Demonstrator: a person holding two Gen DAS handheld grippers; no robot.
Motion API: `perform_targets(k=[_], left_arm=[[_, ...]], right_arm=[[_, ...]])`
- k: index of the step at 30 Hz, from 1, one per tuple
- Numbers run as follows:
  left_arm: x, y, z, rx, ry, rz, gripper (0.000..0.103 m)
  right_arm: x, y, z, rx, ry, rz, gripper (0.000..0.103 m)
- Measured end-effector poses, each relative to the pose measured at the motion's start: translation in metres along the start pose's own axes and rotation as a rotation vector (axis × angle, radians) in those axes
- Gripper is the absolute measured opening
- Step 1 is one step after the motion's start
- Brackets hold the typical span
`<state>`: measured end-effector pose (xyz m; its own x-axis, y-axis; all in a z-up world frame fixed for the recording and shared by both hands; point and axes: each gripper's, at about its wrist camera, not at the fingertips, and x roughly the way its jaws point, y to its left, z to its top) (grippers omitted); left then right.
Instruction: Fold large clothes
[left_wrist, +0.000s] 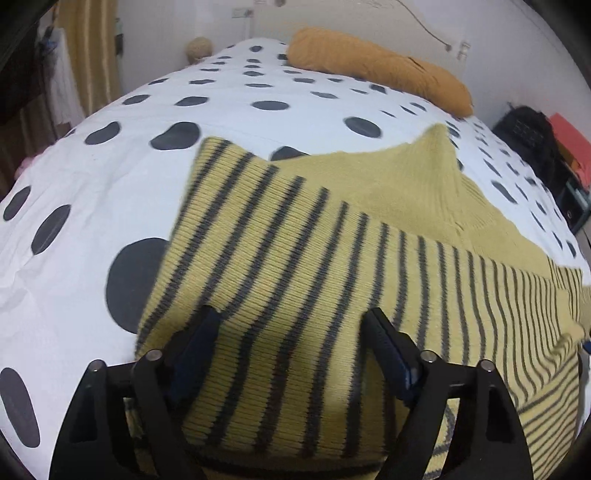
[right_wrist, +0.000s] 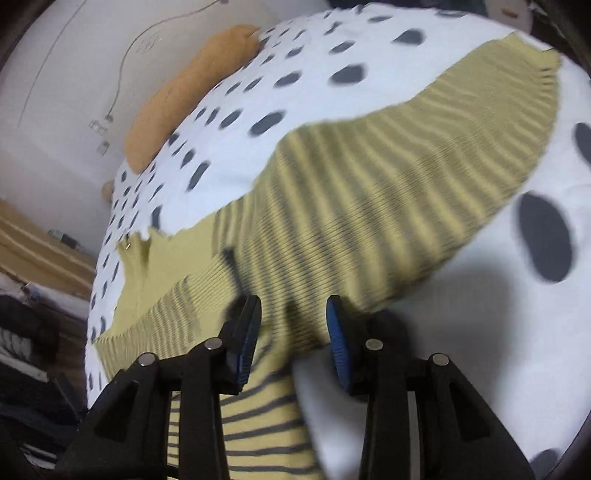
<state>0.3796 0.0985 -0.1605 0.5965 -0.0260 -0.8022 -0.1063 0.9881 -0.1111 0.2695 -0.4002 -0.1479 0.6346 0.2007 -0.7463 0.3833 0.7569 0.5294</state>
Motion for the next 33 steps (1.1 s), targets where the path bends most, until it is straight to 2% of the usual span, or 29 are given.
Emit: perform_targets(k=[2,3,4,7,9,12,13,15,17,18,19,20,21,23,24,27,29,33], left_arm=[[0.002,0.003,0.0,0.0,-0.004,0.027,0.081],[0.003,0.002,0.0,0.01,-0.008,0.042,0.079],[0.001,0.003,-0.001,0.011,-0.015,0.054,0.078],[-0.001,0.008,-0.001,-0.015,-0.029,0.048,0.074],[-0.004,0.002,-0.002,0.007,-0.037,0.066,0.073],[-0.017,-0.021,-0.004,0.053,-0.043,0.083,0.074],[-0.025,-0.033,-0.005,0.07,-0.051,0.053,0.076],[-0.035,-0.062,-0.007,0.102,-0.054,-0.007,0.089],[-0.041,-0.096,-0.011,0.154,-0.04,-0.042,0.094],[-0.042,-0.113,-0.014,0.18,-0.033,-0.043,0.096],[-0.04,-0.13,-0.017,0.214,-0.025,-0.044,0.098],[-0.037,-0.142,-0.021,0.245,-0.022,-0.04,0.101],[-0.031,-0.153,-0.025,0.27,-0.016,-0.022,0.101],[-0.013,-0.165,-0.03,0.289,0.028,0.011,0.101],[-0.003,-0.165,-0.032,0.279,0.054,0.01,0.101],[0.006,-0.156,-0.033,0.223,0.053,-0.027,0.103],[0.006,-0.15,-0.03,0.216,0.055,-0.042,0.102],[-0.007,-0.126,-0.023,0.164,0.065,-0.094,0.079]], right_arm=[[-0.013,-0.025,0.013,0.06,-0.037,-0.05,0.064],[-0.022,-0.043,0.021,0.111,-0.067,-0.078,0.079],[-0.029,-0.058,0.027,0.151,-0.096,-0.087,0.081],[-0.052,-0.107,0.048,0.259,-0.17,-0.093,0.081],[-0.064,-0.142,0.064,0.339,-0.229,-0.125,0.081],[-0.061,-0.174,0.092,0.375,-0.242,-0.129,0.081],[-0.055,-0.181,0.102,0.377,-0.238,-0.117,0.08],[-0.04,-0.193,0.123,0.369,-0.228,-0.077,0.076],[-0.024,-0.205,0.142,0.379,-0.237,-0.049,0.076],[-0.019,-0.208,0.149,0.378,-0.239,-0.027,0.074],[-0.017,-0.211,0.155,0.37,-0.254,-0.007,0.059],[-0.015,-0.21,0.162,0.345,-0.266,0.032,0.041],[-0.015,-0.204,0.162,0.316,-0.257,0.055,0.016],[-0.023,-0.182,0.166,0.224,-0.277,0.057,0.016],[-0.028,-0.171,0.166,0.191,-0.287,0.088,0.016],[-0.045,-0.128,0.152,0.128,-0.291,0.271,0.015],[-0.049,-0.084,0.139,0.081,-0.265,0.382,0.015],[-0.04,0.014,0.095,-0.032,-0.168,0.554,0.015]])
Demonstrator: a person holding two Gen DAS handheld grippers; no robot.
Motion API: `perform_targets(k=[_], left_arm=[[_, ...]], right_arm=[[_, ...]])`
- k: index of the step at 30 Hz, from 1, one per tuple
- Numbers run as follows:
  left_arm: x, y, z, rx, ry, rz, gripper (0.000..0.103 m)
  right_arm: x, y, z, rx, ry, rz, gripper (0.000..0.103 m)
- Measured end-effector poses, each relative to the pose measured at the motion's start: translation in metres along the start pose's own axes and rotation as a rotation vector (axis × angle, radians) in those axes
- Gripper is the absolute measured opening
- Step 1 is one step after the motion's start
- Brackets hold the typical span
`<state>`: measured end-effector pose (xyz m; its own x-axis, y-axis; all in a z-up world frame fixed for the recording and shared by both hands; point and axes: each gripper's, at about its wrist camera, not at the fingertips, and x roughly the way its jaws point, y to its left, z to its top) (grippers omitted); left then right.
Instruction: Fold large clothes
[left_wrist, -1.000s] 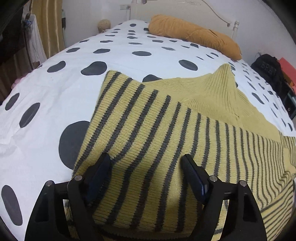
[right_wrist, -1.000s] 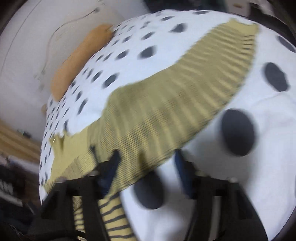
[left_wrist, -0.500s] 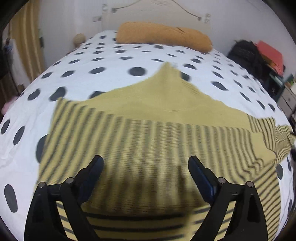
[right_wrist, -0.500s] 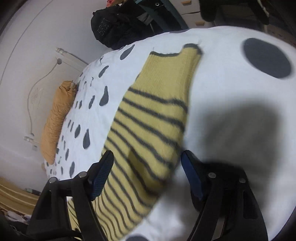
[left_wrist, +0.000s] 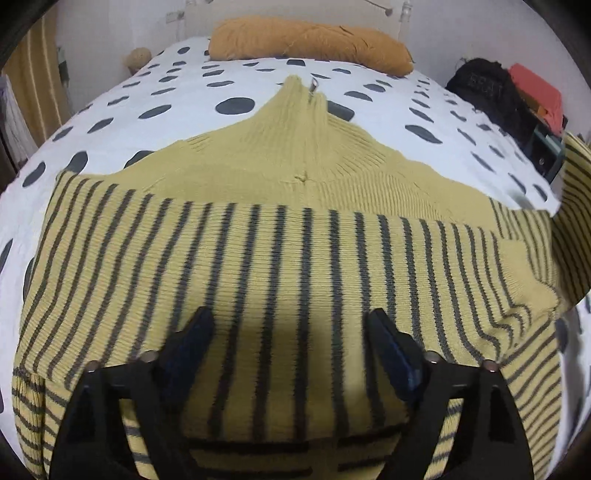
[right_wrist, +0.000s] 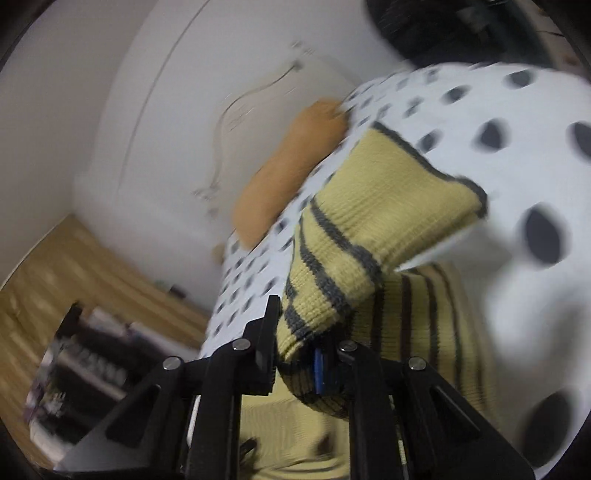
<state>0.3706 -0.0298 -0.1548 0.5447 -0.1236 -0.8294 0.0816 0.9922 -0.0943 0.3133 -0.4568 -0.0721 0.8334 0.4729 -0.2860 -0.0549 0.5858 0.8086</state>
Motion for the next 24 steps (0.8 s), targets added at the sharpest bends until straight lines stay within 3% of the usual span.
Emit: perform_targets(k=[6,9,12,15,19,20,21,23,24], left_arm=[[-0.026,0.085,-0.004,-0.123,-0.015,0.042,0.076],[-0.041,0.131,-0.009,-0.183,-0.038,0.06,0.076],[-0.056,0.166,-0.013,-0.244,-0.064,0.002,0.074],[-0.068,0.189,-0.015,-0.289,-0.082,0.039,0.077],[-0.064,0.209,-0.017,-0.342,-0.061,-0.053,0.077],[-0.063,0.211,-0.017,-0.349,-0.056,-0.066,0.078],[-0.063,0.211,-0.018,-0.354,-0.056,-0.072,0.079],[-0.064,0.21,-0.02,-0.363,-0.054,-0.105,0.081],[-0.065,0.21,-0.021,-0.376,-0.05,-0.144,0.081]], right_arm=[[0.116,0.12,-0.128,-0.036,0.287,0.247,0.015],[0.166,0.156,-0.188,-0.039,0.399,0.313,0.015],[0.217,0.166,-0.236,0.012,0.483,0.304,0.015],[0.256,0.152,-0.268,0.115,0.575,0.32,0.015],[0.273,0.131,-0.312,0.062,0.695,0.151,0.01],[0.27,0.136,-0.309,0.042,0.687,0.154,0.01],[0.263,0.137,-0.304,0.034,0.68,0.156,0.015],[0.244,0.146,-0.288,0.007,0.648,0.148,0.037],[0.231,0.148,-0.278,-0.007,0.623,0.139,0.058]])
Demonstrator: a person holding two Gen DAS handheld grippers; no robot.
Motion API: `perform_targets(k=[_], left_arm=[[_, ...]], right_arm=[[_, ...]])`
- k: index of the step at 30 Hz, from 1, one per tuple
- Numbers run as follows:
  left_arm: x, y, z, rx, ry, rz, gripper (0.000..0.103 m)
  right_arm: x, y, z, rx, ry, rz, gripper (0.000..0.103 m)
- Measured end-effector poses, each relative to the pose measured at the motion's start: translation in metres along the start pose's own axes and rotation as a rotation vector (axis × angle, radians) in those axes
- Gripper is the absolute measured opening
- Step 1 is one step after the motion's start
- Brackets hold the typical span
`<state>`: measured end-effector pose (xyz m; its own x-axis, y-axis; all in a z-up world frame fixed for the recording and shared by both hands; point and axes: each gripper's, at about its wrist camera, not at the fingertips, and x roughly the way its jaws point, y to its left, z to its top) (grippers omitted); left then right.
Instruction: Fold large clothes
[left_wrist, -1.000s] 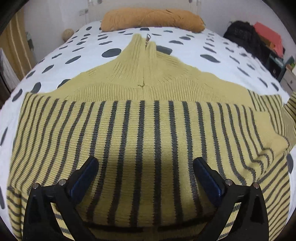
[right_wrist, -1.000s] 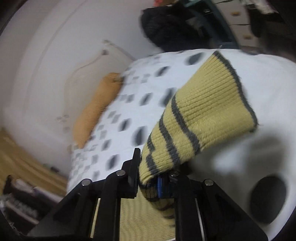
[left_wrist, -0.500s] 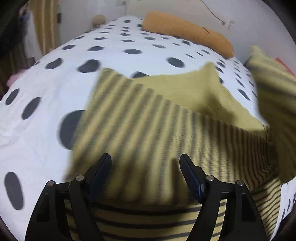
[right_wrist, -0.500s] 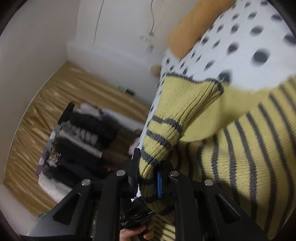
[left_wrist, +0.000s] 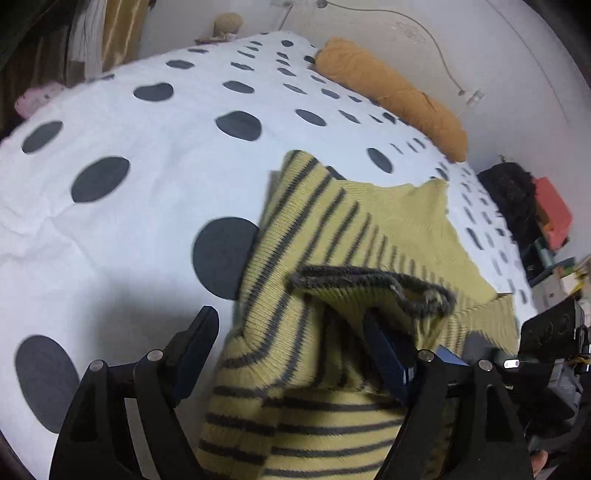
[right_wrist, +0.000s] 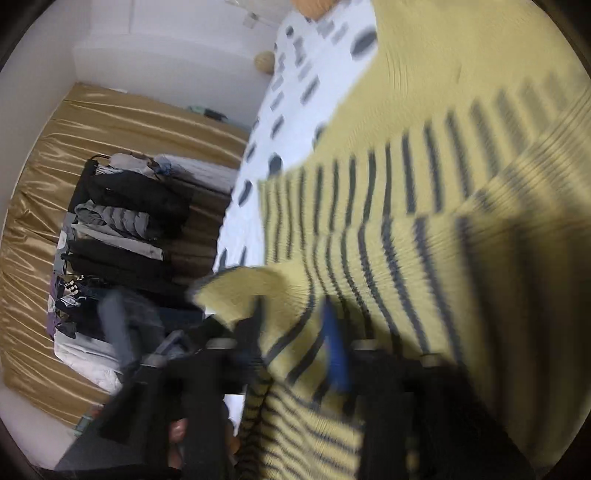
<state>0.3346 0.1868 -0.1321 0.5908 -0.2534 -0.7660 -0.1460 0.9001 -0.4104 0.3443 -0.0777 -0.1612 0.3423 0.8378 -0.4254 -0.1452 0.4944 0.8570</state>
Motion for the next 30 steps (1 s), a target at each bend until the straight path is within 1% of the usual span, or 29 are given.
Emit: perform_targets(k=[1,2,4,5,6,7,8,10,11,13,14,16,20,21,24,25,26,27,30], left_arm=[[-0.003,0.001,-0.001,-0.018,0.009,-0.045,0.082],[-0.003,0.001,0.0,-0.034,0.013,-0.075,0.082],[-0.012,0.001,0.002,-0.067,0.009,-0.11,0.082],[-0.017,-0.001,0.004,-0.065,-0.002,-0.105,0.085],[-0.021,-0.005,0.006,-0.049,-0.009,-0.072,0.091],[-0.02,-0.011,0.01,-0.027,0.012,0.003,0.092],[-0.017,-0.014,0.014,-0.017,0.044,0.054,0.092],[-0.017,-0.013,0.016,-0.037,0.097,0.107,0.092],[-0.014,-0.012,0.017,-0.043,0.129,0.141,0.095],[0.005,-0.007,0.016,-0.052,0.259,0.241,0.096],[0.01,-0.003,0.012,-0.075,0.307,0.25,0.096],[0.014,0.008,0.004,-0.142,0.346,0.214,0.096],[0.011,0.018,0.003,-0.244,0.339,0.182,0.096],[0.007,0.02,0.004,-0.281,0.327,0.159,0.096],[-0.011,0.022,0.007,-0.386,0.259,0.029,0.096],[-0.016,0.02,0.007,-0.399,0.236,0.01,0.096],[-0.021,0.016,0.006,-0.404,0.231,0.006,0.097],[-0.022,0.011,0.005,-0.399,0.241,0.019,0.097],[-0.021,-0.001,-0.002,-0.384,0.254,0.032,0.099]], right_arm=[[-0.017,0.002,-0.001,-0.004,-0.029,-0.028,0.071],[-0.033,0.002,-0.004,-0.005,-0.066,-0.042,0.071],[-0.075,-0.005,-0.012,-0.001,-0.13,-0.045,0.071],[-0.095,-0.009,-0.017,0.004,-0.152,-0.06,0.071],[-0.113,-0.017,-0.02,0.013,-0.175,-0.072,0.071],[-0.128,-0.023,-0.024,0.027,-0.195,-0.088,0.071],[-0.143,-0.03,-0.028,0.045,-0.214,-0.11,0.071],[-0.158,-0.038,-0.032,0.059,-0.225,-0.143,0.071],[-0.163,-0.042,-0.036,0.057,-0.224,-0.163,0.071],[-0.171,-0.051,-0.04,0.062,-0.223,-0.176,0.071],[-0.17,-0.053,-0.041,0.068,-0.214,-0.17,0.071],[-0.165,-0.052,-0.042,0.075,-0.203,-0.147,0.071],[-0.165,-0.052,-0.048,0.047,-0.205,-0.129,0.072],[-0.165,-0.052,-0.049,0.045,-0.203,-0.124,0.072],[-0.163,-0.051,-0.052,0.045,-0.191,-0.096,0.072],[-0.162,-0.051,-0.053,0.044,-0.189,-0.094,0.073],[-0.161,-0.051,-0.055,0.045,-0.186,-0.094,0.073],[-0.161,-0.052,-0.056,0.044,-0.182,-0.091,0.073],[-0.159,-0.054,-0.058,0.05,-0.174,-0.085,0.074]])
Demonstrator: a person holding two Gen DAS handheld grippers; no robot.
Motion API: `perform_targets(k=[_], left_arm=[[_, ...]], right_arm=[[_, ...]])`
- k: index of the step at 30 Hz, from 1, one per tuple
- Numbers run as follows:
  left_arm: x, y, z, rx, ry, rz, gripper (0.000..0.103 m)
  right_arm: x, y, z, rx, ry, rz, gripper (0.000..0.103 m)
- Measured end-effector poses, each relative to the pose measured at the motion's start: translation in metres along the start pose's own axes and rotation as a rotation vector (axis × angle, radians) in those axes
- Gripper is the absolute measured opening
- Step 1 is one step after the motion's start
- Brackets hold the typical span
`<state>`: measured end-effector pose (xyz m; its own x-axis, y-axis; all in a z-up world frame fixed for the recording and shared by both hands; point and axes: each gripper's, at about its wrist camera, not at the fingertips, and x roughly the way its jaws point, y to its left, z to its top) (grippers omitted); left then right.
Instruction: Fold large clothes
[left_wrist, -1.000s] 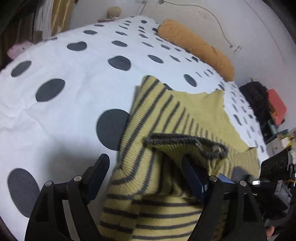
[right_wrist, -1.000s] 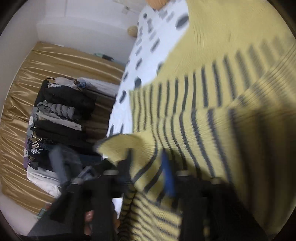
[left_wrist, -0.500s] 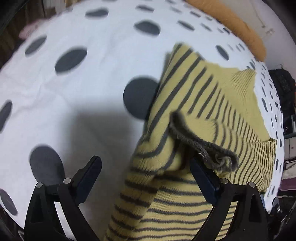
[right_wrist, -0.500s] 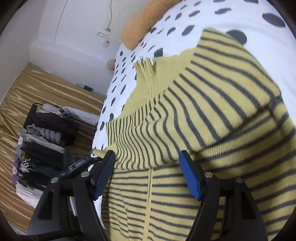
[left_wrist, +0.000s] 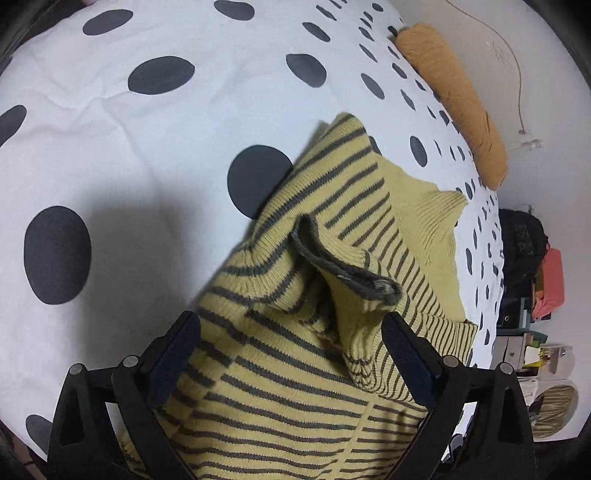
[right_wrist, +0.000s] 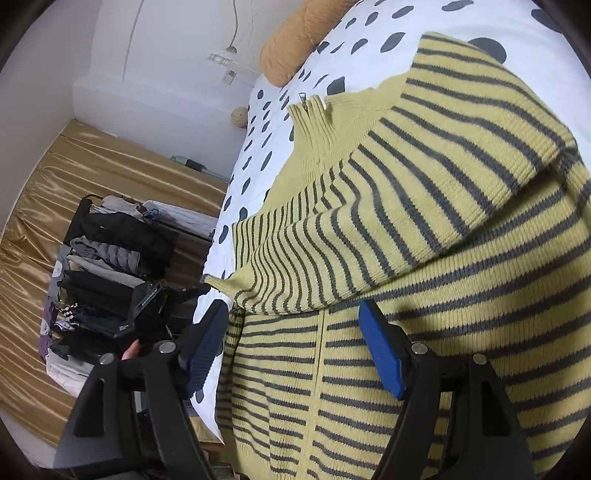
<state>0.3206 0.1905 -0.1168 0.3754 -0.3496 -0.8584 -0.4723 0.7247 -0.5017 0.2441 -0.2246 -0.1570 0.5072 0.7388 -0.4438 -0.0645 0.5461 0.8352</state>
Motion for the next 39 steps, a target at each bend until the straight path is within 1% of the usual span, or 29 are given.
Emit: perform_targets(k=[1,2,3,5,6,7,8,10,11,12,13,14,17,19,21,22,24,25,27,28,29,31,32,33,34,35,36,37,39], left_arm=[[0.001,0.0,-0.002,-0.018,0.009,-0.006,0.099],[0.001,-0.002,-0.004,-0.031,0.008,-0.035,0.1],[0.004,-0.006,0.0,-0.025,0.006,-0.043,0.102],[0.014,-0.021,0.001,0.01,0.0,0.012,0.102],[0.021,-0.026,0.003,0.023,0.005,0.025,0.102],[0.03,-0.029,0.007,0.029,0.021,0.033,0.101],[0.036,-0.027,0.008,0.021,0.034,0.04,0.096],[0.036,-0.018,0.006,0.02,-0.01,0.073,0.072],[0.031,-0.013,0.005,0.029,-0.04,0.09,0.044],[0.024,-0.007,0.003,0.03,-0.062,0.089,0.016],[0.015,0.001,0.0,0.03,-0.071,0.04,0.009],[0.011,0.004,-0.002,0.037,-0.069,0.022,0.005],[0.001,-0.006,-0.011,0.103,-0.085,0.022,0.005],[-0.007,-0.021,-0.018,0.153,-0.106,-0.003,0.004],[-0.009,-0.036,-0.018,0.202,-0.129,-0.006,0.004],[-0.006,-0.04,-0.015,0.206,-0.123,-0.001,0.004],[0.004,-0.035,-0.005,0.172,-0.108,0.009,0.004],[0.011,-0.034,-0.001,0.169,-0.1,0.027,0.004],[0.023,-0.021,0.006,0.16,-0.084,0.036,0.004],[0.026,-0.014,0.008,0.155,-0.087,0.001,0.004],[0.024,-0.01,0.01,0.157,-0.106,-0.059,0.004],[0.011,-0.012,0.012,0.188,-0.159,-0.112,0.004],[0.0,-0.021,0.015,0.229,-0.195,-0.162,0.004],[-0.01,-0.034,0.017,0.281,-0.226,-0.175,0.004],[-0.024,-0.051,0.02,0.345,-0.275,-0.192,0.004],[-0.032,-0.061,0.021,0.385,-0.305,-0.21,0.004],[-0.045,-0.074,0.024,0.438,-0.346,-0.245,0.004],[-0.052,-0.085,0.027,0.478,-0.371,-0.274,0.004],[-0.057,-0.094,0.033,0.515,-0.393,-0.331,0.004]], right_arm=[[0.001,-0.001,-0.001,0.001,0.003,0.002,0.074],[0.001,-0.001,-0.001,0.007,0.006,0.006,0.074],[0.001,-0.001,-0.001,0.013,0.005,0.012,0.074],[0.0,-0.001,-0.002,0.017,0.009,0.022,0.074],[-0.001,0.0,-0.003,0.016,0.007,0.021,0.074],[-0.002,0.0,-0.004,0.012,0.003,0.022,0.074],[-0.004,0.001,-0.004,0.01,0.001,0.022,0.074],[-0.008,0.001,-0.005,0.013,-0.007,0.016,0.074],[-0.01,0.001,-0.005,0.009,-0.012,0.014,0.074],[-0.011,0.001,-0.005,0.009,-0.016,0.01,0.074],[-0.012,0.0,-0.006,0.011,-0.02,0.003,0.074],[-0.012,0.0,-0.006,0.013,-0.023,-0.001,0.074],[-0.009,-0.003,-0.006,0.028,-0.021,0.008,0.074],[-0.006,-0.003,-0.007,0.034,-0.019,0.012,0.074],[-0.003,-0.002,-0.008,0.037,-0.016,0.012,0.074],[-0.002,-0.002,-0.009,0.039,-0.016,0.012,0.074],[-0.001,-0.002,-0.01,0.046,-0.008,0.013,0.074],[-0.002,-0.002,-0.011,0.046,-0.009,0.013,0.074],[-0.004,0.0,-0.01,0.03,-0.01,-0.002,0.074],[-0.005,0.0,-0.009,0.025,-0.014,-0.012,0.074],[-0.008,0.0,-0.008,0.019,-0.024,-0.025,0.074],[-0.012,0.001,-0.005,0.007,-0.04,-0.04,0.074],[-0.015,0.001,-0.003,0.003,-0.053,-0.05,0.074],[-0.016,0.001,-0.001,0.003,-0.061,-0.055,0.074],[-0.017,0.001,0.0,0.005,-0.067,-0.058,0.074],[-0.017,0.002,0.002,0.008,-0.074,-0.059,0.074],[-0.016,0.002,0.004,0.009,-0.078,-0.059,0.074],[-0.016,0.003,0.005,0.008,-0.084,-0.061,0.074],[-0.015,0.007,0.007,-0.006,-0.099,-0.076,0.074]])
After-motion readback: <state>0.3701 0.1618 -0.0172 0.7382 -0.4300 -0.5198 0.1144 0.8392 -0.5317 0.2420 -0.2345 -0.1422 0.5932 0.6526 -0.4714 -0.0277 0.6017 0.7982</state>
